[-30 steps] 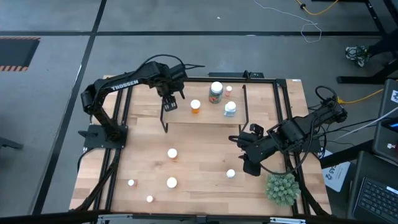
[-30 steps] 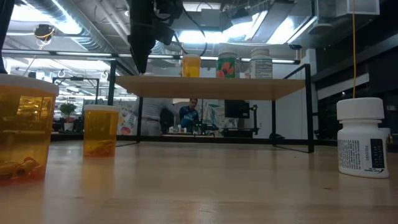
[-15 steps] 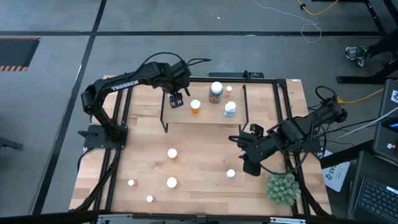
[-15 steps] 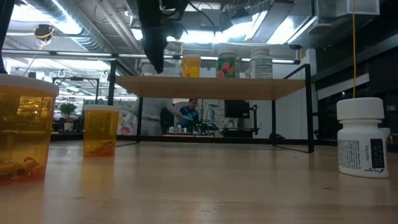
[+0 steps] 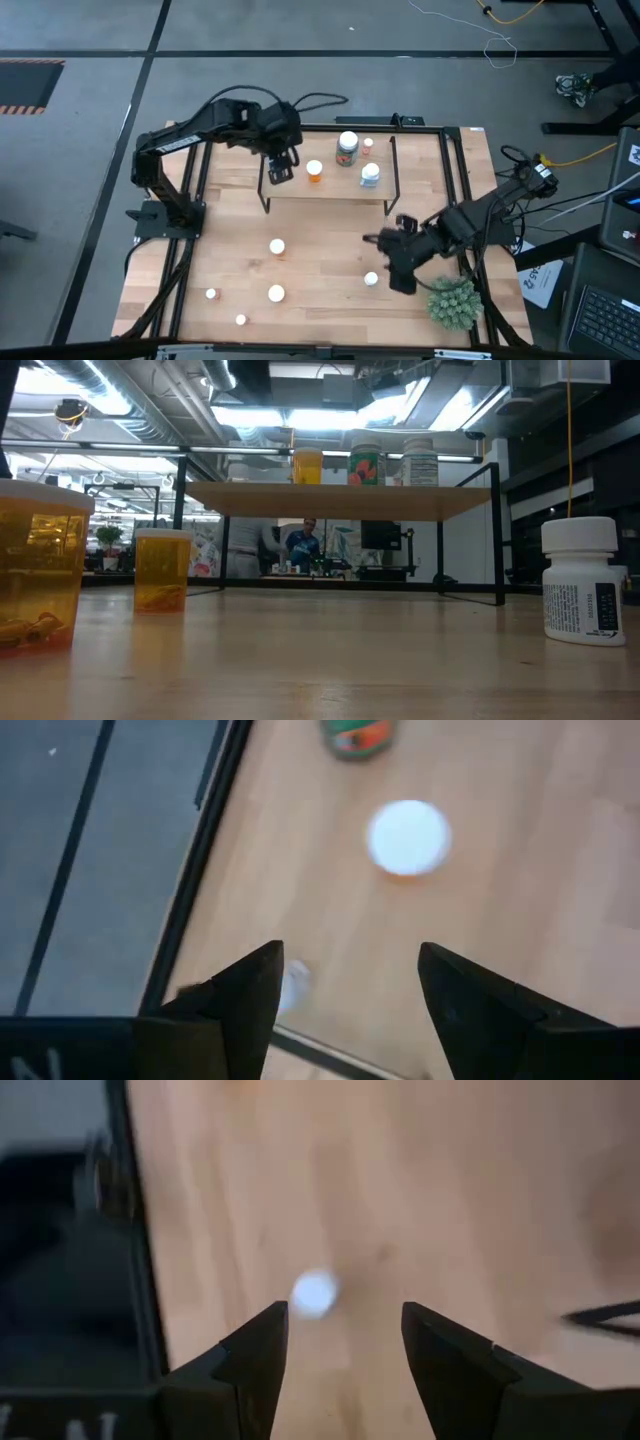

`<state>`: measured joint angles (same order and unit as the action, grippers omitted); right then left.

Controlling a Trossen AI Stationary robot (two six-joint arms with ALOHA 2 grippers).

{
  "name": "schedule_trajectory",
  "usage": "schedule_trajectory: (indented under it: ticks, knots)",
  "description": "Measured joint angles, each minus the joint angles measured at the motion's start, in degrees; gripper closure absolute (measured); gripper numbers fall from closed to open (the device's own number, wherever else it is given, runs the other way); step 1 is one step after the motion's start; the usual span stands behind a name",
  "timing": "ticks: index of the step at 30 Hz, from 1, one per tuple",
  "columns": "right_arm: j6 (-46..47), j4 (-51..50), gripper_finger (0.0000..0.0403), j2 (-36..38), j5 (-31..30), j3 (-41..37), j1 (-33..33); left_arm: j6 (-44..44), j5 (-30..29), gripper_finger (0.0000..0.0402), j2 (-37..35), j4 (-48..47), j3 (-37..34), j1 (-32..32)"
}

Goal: Pick and place medicine bottles onto shelf by color
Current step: Put the white pill bottle on the shelf

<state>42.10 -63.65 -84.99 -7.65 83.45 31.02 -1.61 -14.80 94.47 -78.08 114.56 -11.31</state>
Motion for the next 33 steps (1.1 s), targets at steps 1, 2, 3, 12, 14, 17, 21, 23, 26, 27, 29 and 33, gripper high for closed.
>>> schedule_trajectory:
  ticks: [1,2,3,12,14,17,21,23,26,27,29,33]
  knots:
    - [0.04,1.29,0.0204,0.0,1.75,-1.52,0.75,-1.01,0.01,0.0173,-0.01,-1.57,1.2,1.33]
    - [0.49,3.11,0.0204,0.0,2.84,-3.05,1.52,-2.01,0.07,0.0173,-0.01,-3.26,2.25,2.59]
    - [0.99,5.17,0.0204,0.0,3.17,-4.69,2.33,-3.05,0.17,0.0173,-0.01,-4.86,3.16,3.82]
    - [-5.32,21.68,0.0204,0.0,2.83,-17.77,6.61,-7.06,1.23,0.0173,-0.65,-11.99,4.96,13.36]
    - [-8.52,24.06,0.0204,-0.01,2.76,-19.71,6.55,-6.59,1.18,0.0173,-1.12,-12.0,5.1,15.15]
    - [-13.85,28.5,0.0204,-0.02,2.47,-21.88,6.4,-5.69,1.2,0.0173,-2.41,-11.93,4.93,17.34]
    - [-17.46,32.3,0.0204,-0.02,2.76,-22.72,5.6,-6.04,0.57,0.0173,-4.89,-11.86,4.87,19.87]
    - [-18.47,33.2,0.0204,-0.02,2.74,-22.72,5.05,-8.0,0.37,0.0173,-6.53,-11.92,5.09,21.16]
    - [-18.42,33.36,0.0204,-0.02,2.77,-22.72,3.91,-9.92,0.28,0.0173,-8.34,-11.94,5.05,22.51]
    - [-18.03,33.34,0.0204,-0.09,3.08,-22.69,3.41,-10.64,0.16,0.0173,-8.93,-11.92,4.97,23.06]
    - [-16.84,32.66,0.0202,-0.37,3.4,-22.69,2.12,-11.74,0.18,0.0173,-10.2,-11.93,4.98,23.88]
    - [-15.4,31.27,0.0187,-1.15,5.15,-22.67,-0.21,-12.19,0.12,0.0173,-12.46,-11.96,4.98,25.83]
